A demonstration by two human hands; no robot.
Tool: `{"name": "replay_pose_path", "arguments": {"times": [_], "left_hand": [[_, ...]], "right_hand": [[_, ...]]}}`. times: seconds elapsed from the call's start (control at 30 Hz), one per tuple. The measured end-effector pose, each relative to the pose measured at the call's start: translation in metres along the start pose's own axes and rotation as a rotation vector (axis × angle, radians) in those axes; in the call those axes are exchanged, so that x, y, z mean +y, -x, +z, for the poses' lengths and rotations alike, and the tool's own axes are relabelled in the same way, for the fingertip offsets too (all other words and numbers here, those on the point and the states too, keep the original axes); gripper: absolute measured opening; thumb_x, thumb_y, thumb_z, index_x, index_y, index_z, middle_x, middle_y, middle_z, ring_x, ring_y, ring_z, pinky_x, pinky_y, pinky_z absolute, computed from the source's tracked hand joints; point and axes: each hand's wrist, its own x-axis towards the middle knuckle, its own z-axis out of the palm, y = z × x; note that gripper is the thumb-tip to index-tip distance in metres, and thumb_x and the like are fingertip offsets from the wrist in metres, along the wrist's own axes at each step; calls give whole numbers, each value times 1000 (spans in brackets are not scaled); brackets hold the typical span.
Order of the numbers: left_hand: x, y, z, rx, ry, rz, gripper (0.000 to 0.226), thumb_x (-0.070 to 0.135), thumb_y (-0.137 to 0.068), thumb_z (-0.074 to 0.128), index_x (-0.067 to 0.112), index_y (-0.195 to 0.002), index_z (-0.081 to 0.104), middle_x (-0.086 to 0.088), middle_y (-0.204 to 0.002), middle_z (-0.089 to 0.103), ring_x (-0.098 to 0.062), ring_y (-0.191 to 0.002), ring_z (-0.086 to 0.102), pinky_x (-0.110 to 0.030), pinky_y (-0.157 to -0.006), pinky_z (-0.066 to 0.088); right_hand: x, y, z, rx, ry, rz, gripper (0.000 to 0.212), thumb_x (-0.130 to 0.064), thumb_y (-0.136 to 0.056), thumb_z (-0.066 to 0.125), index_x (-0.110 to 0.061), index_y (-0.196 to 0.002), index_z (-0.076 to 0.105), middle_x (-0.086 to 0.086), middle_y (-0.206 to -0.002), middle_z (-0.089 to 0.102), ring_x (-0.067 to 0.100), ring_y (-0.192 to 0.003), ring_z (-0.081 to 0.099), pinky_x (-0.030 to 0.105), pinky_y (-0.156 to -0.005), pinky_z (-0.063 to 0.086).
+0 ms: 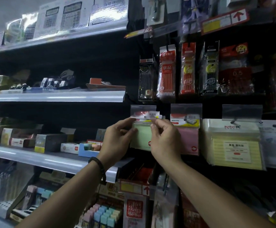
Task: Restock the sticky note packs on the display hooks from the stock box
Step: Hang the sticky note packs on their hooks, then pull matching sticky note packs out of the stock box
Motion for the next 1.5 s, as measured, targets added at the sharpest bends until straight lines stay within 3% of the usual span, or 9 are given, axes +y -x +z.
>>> {"name": "replay_pose_path", "arguments": {"times": [0.2, 0.33, 0.5, 0.7, 0.8, 1.07, 1.23, 1.4, 1.5], "left_hand": [[-10, -2, 2, -89, -109, 16, 41, 16, -103, 68, 30, -142, 68, 12, -126, 70, -9, -111, 71, -30, -90, 61], [-16, -11, 7, -41, -320, 83, 40, 19, -101, 70, 30, -140, 69, 5, -124, 73, -10, -107, 72, -32, -91, 62], [-23, -18, 24, 43, -505, 155, 44, 9, -96, 71, 28, -137, 69, -1, -108, 69, -18, -97, 69, -38, -89, 61], [-20, 3, 29, 36, -503, 137, 47, 12, -93, 74, 31, -135, 67, 4, -108, 71, -12, -98, 70, -30, -89, 61], [-8, 26, 22, 44, -562, 123, 41, 18, -93, 75, 31, -131, 67, 6, -107, 69, -8, -92, 69, -33, -83, 63], [35, 175, 17, 33, -490, 329, 19, 13, -97, 71, 20, -114, 67, 8, -101, 68, -5, -83, 65, -23, -67, 56], [7, 313, 50, -195, -380, 278, 7, 8, -96, 65, 13, -100, 69, 6, -89, 61, -7, -75, 56, -18, -69, 43], [-57, 443, 85, -787, -450, -64, 14, 43, -99, 60, 40, -113, 61, 23, -101, 55, 2, -85, 60, -29, -71, 54], [-102, 505, 97, -1048, -502, -284, 22, 56, -96, 55, 46, -114, 63, 23, -107, 62, 1, -88, 62, -35, -78, 58]], "right_hand": [[-4, 2, -5, -61, 274, -13, 25, -17, -103, 62, -13, -124, 74, -1, -126, 70, 19, -102, 70, 34, -89, 60], [-17, 5, -12, -376, 741, -28, 70, -36, -99, 64, -30, -162, 35, 8, -142, 49, 28, -118, 62, 44, -92, 60], [-20, 0, -15, -531, 855, 18, 98, -34, -97, 66, -33, -168, -1, 5, -103, 63, 23, -82, 66, 36, -63, 58], [-30, 26, -40, -569, 660, -50, 70, -36, -103, 61, -28, -162, 25, -3, -96, 63, 9, -67, 60, 24, -52, 44], [-30, 46, -59, -554, 565, -91, 57, -35, -103, 60, -28, -156, 39, -5, -97, 65, 5, -69, 59, 25, -65, 54], [-12, 157, -149, -436, 275, -118, 7, -29, -99, 68, -29, -105, 73, -25, -70, 58, -3, -63, 61, 9, -55, 39], [27, 262, -217, -495, 152, 79, 7, -17, -99, 72, -21, -96, 77, -18, -74, 64, 4, -61, 63, 16, -55, 43], [99, 390, -288, -520, 8, 776, 12, -8, -101, 71, -14, -95, 79, 3, -72, 71, 24, -62, 68, 32, -51, 52], [138, 469, -322, -399, 121, 1103, 22, -7, -100, 69, -15, -82, 77, 4, -65, 68, 25, -57, 61, 21, -44, 42]]}}
